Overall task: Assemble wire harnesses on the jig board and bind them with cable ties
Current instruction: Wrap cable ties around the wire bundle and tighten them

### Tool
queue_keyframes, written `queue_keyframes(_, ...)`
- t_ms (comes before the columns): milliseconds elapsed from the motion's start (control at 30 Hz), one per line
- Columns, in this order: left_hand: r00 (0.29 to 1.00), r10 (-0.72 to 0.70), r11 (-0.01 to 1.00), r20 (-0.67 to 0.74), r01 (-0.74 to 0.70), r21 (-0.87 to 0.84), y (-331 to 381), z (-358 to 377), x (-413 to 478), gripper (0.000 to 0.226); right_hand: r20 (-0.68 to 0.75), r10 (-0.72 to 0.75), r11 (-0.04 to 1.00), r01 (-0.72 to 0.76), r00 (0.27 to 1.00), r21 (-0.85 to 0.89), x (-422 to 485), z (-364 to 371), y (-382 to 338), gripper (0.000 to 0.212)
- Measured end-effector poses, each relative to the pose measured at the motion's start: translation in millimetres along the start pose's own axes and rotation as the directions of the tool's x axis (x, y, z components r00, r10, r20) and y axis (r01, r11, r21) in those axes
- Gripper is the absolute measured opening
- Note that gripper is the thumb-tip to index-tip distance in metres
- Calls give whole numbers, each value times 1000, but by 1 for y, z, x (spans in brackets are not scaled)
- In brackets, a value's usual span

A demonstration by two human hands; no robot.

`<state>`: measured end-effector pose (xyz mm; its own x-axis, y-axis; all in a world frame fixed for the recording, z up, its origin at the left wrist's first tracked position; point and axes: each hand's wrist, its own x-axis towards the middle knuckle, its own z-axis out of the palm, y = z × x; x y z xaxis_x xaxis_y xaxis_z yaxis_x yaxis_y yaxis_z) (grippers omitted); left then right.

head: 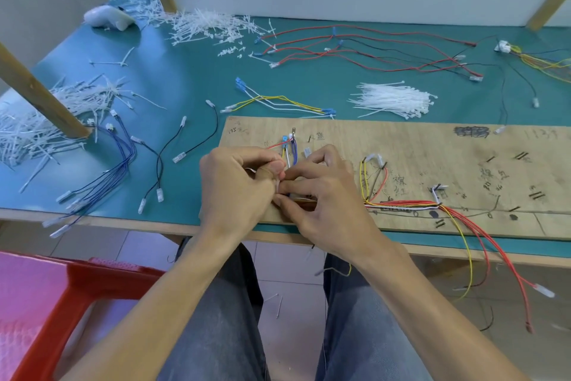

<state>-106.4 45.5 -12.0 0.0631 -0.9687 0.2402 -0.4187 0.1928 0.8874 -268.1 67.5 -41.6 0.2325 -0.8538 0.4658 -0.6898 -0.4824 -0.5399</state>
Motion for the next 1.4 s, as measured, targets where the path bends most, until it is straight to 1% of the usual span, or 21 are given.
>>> queue_keyframes(100, 997, 43, 992, 69, -51, 112, 2, -12, 2, 17, -8, 18, 996, -19, 1000, -86, -1, -4, -7, 9)
queue_keyframes(167, 994, 69, 986, 86, -81, 144, 6, -18, -1, 6, 20, 56, 992, -54, 998, -118, 0, -8, -15, 23)
queue_keyframes(200, 992, 90, 984, 85, -102, 143, 9, -20, -3, 4, 30, 80, 993, -77, 996, -93, 3, -13, -17, 32)
queue_keyframes(233, 991, 112, 983, 74, -121, 139, 11, -21, -6, 10, 16, 117, 993, -117, 993, -35, 7, -21, -17, 37)
queue_keyframes(267, 990, 126, 981, 64, -134, 140, 13, -22, -9, 14, -25, 167, 986, -166, 986, 32, 14, -32, -13, 36)
queue_keyframes(300, 989, 141, 977, 51, -147, 152, 15, -23, -12, 18, -79, 223, 973, -218, 971, 74, 24, -46, -4, 31)
queue_keyframes(333, 987, 157, 973, 41, -162, 167, 16, -24, -13, 21, -124, 284, 958, -276, 951, 75, 36, -61, 10, 23)
queue_keyframes(367, 985, 172, 968, 31, -174, 179, 18, -26, -15, 22, -140, 345, 939, -344, 928, 32, 50, -75, 28, 16)
queue_keyframes(433, 982, 190, 964, 12, -189, 185, 19, -29, -18, 20, -117, 444, 872, -459, 888, -171, 77, -100, 67, 13)
queue_keyframes(500, 980, 201, 963, 5, -198, 181, 20, -31, -24, 16, -25, 507, 792, -477, 862, -381, 93, -112, 100, 17)
queue_keyframes(533, 978, 207, 962, 2, -204, 184, 19, -32, -27, 14, 33, 521, 777, -457, 853, -433, 97, -114, 111, 18)
queue_keyframes(600, 978, 210, 958, -5, -205, 200, 17, -34, -33, 10, 111, 517, 780, -414, 849, -470, 101, -113, 122, 15)
queue_keyframes(700, 980, 201, 957, -16, -193, 215, 13, -40, -38, 10, 159, 470, 795, -339, 868, -504, 110, -111, 130, 7)
queue_keyframes(833, 980, 193, 960, -42, -179, 217, 12, -47, -41, 8, 271, 425, 797, -215, 864, -564, 119, -110, 140, 20)
queue_keyframes(933, 977, 200, 961, -79, -180, 209, 12, -49, -41, 8, 343, 368, 810, -117, 864, -574, 119, -110, 140, 16)
queue_keyframes(1000, 975, 199, 964, -99, -177, 199, 12, -51, -42, 8, 310, 322, 821, -100, 895, -563, 116, -113, 141, 13)
queue_keyframes(1067, 975, 194, 967, -104, -173, 188, 12, -52, -41, 10, 178, 237, 847, -113, 955, -519, 111, -115, 144, 18)
queue_keyframes(1133, 977, 189, 969, -101, -169, 177, 12, -52, -40, 12, 56, 159, 879, -116, 986, -462, 106, -120, 147, 20)
queue_keyframes(1200, 979, 180, 974, -95, -164, 154, 12, -50, -39, 13, 21, 174, 908, -152, 985, -390, 102, -126, 150, 14)
queue_keyframes(1300, 981, 180, 978, -73, -170, 119, 14, -47, -39, 13, 9, 219, 937, -207, 976, -282, 97, -132, 156, 13)
queue_keyframes(1400, 983, 179, 978, -51, -172, 114, 14, -45, -39, 14, 17, 249, 942, -238, 968, -237, 93, -134, 158, 9)
